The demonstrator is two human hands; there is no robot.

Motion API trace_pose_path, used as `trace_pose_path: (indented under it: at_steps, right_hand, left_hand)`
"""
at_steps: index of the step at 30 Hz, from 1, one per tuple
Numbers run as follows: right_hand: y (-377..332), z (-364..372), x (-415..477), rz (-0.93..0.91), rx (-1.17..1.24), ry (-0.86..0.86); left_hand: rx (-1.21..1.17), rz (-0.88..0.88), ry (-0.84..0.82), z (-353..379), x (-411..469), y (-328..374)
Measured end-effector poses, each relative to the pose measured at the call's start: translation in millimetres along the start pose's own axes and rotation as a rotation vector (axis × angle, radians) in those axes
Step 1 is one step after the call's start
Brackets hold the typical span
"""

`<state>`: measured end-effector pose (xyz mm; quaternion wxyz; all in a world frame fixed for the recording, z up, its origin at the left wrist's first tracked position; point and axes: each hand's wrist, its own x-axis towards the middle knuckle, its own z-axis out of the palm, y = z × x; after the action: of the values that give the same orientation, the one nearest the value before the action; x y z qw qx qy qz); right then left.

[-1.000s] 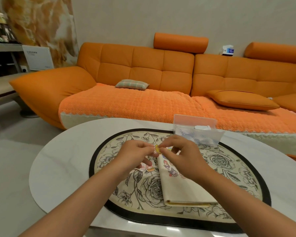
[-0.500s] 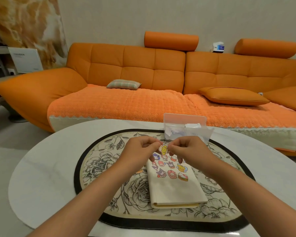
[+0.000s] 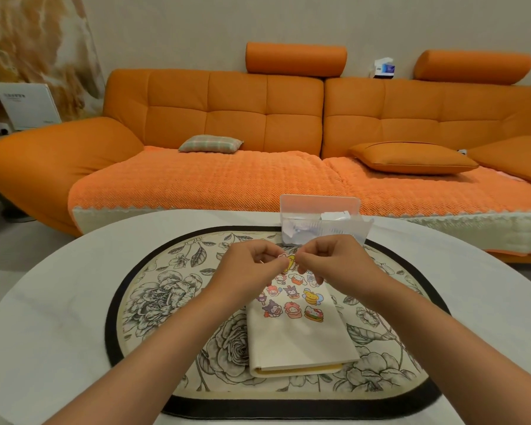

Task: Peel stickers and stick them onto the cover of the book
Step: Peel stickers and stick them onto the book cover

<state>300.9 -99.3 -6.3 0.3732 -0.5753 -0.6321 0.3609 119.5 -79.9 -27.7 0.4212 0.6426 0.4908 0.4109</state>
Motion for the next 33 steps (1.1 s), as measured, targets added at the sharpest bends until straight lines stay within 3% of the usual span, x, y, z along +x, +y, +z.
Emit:
trace_pose_path:
  at_steps: [11, 16, 21, 26, 30, 33]
  right_hand:
    - [5.9, -2.2, 1.0, -0.077, -0.062, 0.012]
    - [7.2, -2.3, -3.2, -0.124, -0.214, 0.061]
    - [13.6, 5.1, -4.2, -0.387, -0.646, 0.279]
    - [18.0, 16.1, -2.5, -0.662, -0.757, 0.500]
    - [19.3, 17.2, -0.7, -0.662, -0.736, 0.482]
    - [12.8, 15.5, -2.5, -0.408, -0.382, 0.272]
  left_hand:
    - [0.059, 0.046, -0.013, 7.7, 1.3, -5.2]
    - [0.099, 0.054, -0.001, 12.8, 0.4, -7.3]
    - [0.115, 0.062, 0.055, 16.7, -2.3, -8.7]
    - [0.101, 0.089, 0.113, 18.2, -2.7, -9.7]
    - [0.098, 0.095, 0.141, 15.8, -1.6, -10.6]
    - [0.100, 0.090, 0.142, 11.5, -0.4, -8.4]
